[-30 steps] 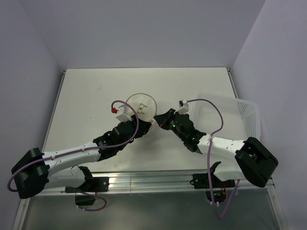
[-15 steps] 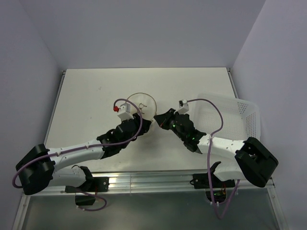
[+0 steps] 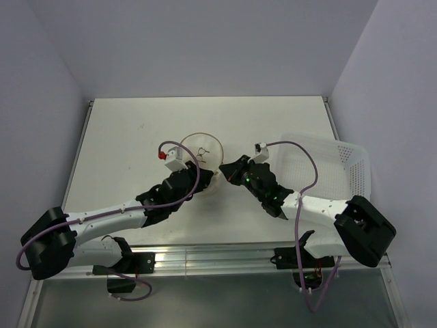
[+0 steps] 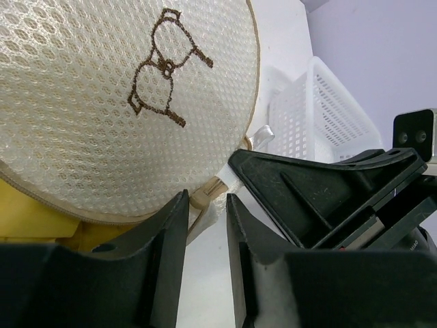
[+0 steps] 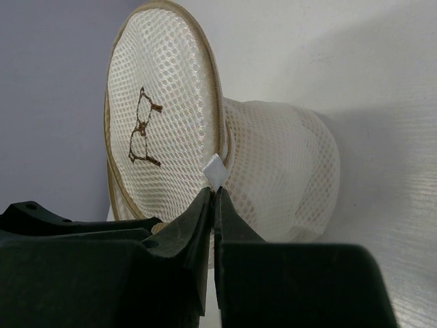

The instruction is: Place the bra in the laundry bag and zip it closed

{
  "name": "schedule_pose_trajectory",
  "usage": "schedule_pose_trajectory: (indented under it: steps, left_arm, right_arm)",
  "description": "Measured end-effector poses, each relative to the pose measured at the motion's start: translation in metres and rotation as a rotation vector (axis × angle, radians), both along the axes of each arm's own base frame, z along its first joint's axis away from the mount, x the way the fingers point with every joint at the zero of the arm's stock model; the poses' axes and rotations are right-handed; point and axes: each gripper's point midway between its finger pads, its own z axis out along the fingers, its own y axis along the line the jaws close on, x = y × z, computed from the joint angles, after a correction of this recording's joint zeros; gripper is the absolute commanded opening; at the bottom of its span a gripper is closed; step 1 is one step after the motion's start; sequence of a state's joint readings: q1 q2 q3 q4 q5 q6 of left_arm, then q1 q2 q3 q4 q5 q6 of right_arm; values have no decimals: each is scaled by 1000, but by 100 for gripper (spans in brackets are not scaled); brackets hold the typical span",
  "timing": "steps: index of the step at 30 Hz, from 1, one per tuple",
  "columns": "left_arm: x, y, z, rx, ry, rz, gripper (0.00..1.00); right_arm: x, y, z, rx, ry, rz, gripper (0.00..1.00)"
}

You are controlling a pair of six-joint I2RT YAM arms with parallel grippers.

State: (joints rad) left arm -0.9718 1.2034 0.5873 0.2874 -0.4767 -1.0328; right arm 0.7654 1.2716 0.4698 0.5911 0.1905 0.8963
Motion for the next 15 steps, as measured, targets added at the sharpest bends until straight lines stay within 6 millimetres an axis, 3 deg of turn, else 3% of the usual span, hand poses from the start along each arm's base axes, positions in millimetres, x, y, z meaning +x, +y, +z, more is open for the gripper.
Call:
schedule_pose_trajectory:
  steps: [8, 15]
  left_arm:
    - [2, 1, -4, 5, 8, 6, 40]
    - [5, 2, -11, 20, 20, 14, 30]
  right_arm:
    - [0, 0, 0, -1, 0, -1, 0]
    - [-1, -1, -3, -6, 3, -3, 0]
